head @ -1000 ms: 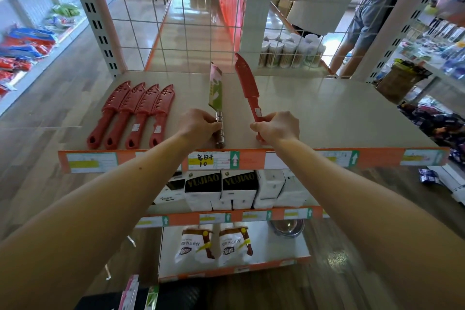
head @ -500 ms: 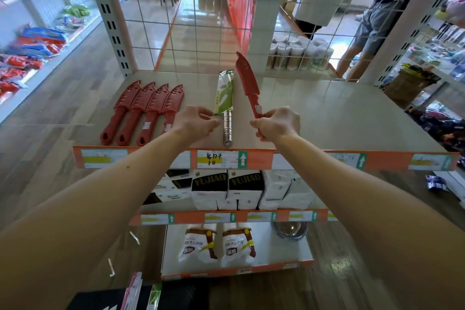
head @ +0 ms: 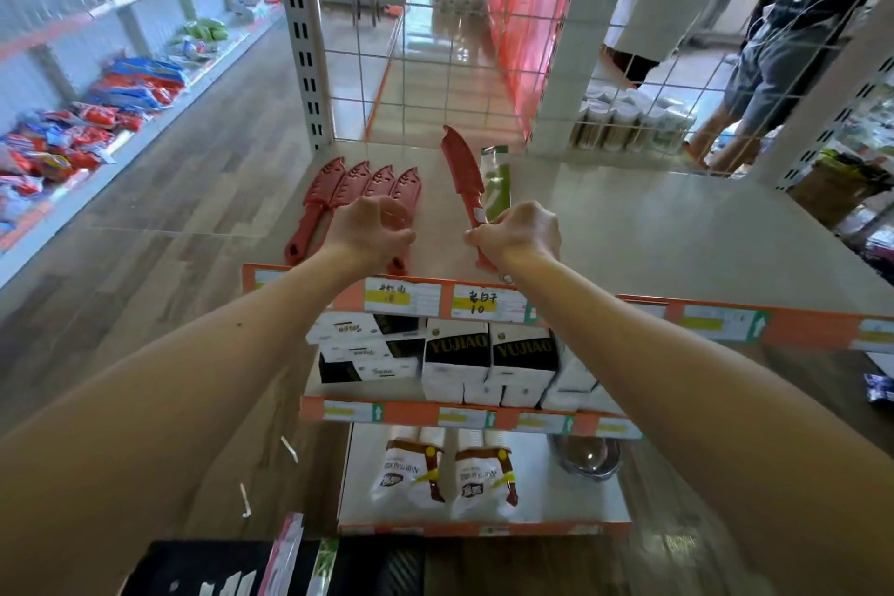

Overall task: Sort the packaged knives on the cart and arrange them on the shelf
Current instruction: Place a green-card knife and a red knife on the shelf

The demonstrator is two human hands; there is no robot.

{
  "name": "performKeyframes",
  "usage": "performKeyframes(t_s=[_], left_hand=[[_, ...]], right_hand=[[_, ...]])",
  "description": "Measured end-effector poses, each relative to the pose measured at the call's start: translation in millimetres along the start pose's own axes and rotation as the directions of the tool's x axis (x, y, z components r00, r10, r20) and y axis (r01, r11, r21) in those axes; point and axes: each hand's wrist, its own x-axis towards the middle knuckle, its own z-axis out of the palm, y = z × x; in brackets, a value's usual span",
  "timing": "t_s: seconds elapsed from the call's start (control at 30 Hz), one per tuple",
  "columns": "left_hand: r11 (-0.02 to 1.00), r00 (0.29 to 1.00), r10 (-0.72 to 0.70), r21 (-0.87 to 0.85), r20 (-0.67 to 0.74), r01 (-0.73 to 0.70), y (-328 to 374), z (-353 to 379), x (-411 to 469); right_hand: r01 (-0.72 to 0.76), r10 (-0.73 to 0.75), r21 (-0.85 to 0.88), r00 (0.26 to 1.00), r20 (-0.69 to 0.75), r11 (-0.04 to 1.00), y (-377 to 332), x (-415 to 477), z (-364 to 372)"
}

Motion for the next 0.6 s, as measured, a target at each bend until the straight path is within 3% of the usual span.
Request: performKeyframes(t_s=[0.33,0.5,0.6], left_hand=[[0.999,0.998,0.040,0.022,0.053,-0.041,-19.4,-12.1,-7.6],[0.997,0.995,0.075,0.019,0.064,-0.076,-22.9,-13.4,-6.7],[0.996,0.994,0.086,-0.013,0.073,-0.086,-25.6,-13.2,-4.8]], right_hand=[[-0.011,0.012,-0.029,1.000,0.028,1.000,-8.7,-13.0,24.1],[-0.141,0.111,0.191,0.982,0.156,0.971,-13.0,-19.2,19.3],[-0.305,0.193,0.387,0.933,0.303,0.870,-14.8,-20.5,15.7]])
